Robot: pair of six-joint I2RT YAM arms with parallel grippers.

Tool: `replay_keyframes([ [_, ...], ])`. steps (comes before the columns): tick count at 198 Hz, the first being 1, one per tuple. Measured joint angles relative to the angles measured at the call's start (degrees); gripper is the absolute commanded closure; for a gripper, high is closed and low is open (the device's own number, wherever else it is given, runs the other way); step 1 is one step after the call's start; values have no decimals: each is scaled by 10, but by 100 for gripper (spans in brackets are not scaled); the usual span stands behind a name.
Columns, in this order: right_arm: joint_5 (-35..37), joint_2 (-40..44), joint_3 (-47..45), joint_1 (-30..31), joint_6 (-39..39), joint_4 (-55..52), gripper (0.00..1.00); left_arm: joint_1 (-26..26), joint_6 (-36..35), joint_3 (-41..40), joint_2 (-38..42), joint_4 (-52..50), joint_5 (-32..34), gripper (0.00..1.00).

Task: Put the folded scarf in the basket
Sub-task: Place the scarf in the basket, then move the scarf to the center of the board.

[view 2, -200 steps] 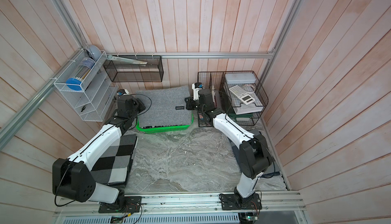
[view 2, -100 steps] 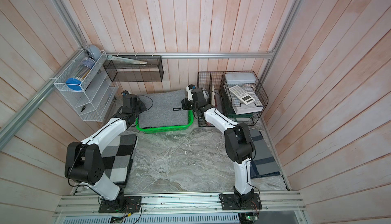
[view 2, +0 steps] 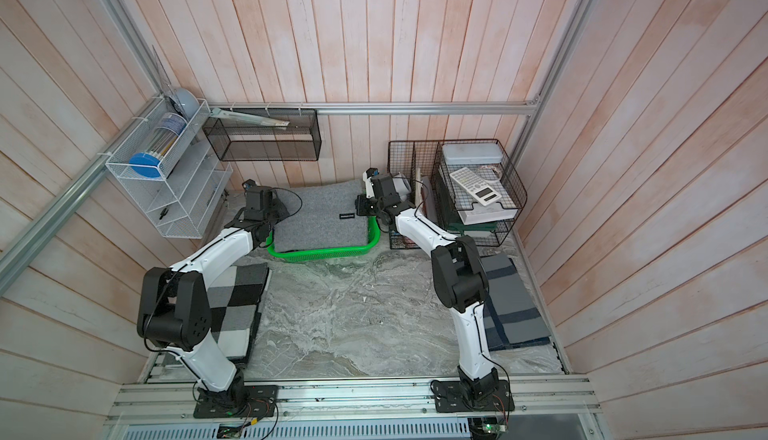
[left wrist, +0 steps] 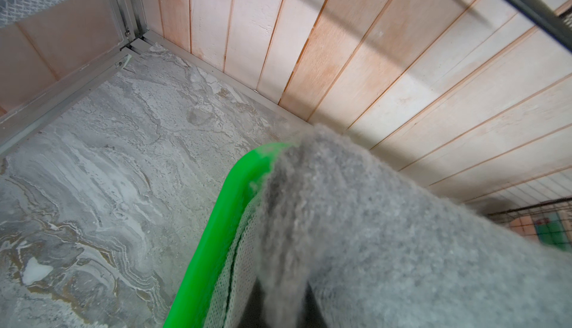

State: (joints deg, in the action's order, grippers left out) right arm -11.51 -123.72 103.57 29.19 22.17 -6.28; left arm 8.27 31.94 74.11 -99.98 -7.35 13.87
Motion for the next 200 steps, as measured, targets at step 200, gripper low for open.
replay_keyframes([
  [200,20,400,-457,-4,78,119,37,45,128,-207,275,-92,11,0],
])
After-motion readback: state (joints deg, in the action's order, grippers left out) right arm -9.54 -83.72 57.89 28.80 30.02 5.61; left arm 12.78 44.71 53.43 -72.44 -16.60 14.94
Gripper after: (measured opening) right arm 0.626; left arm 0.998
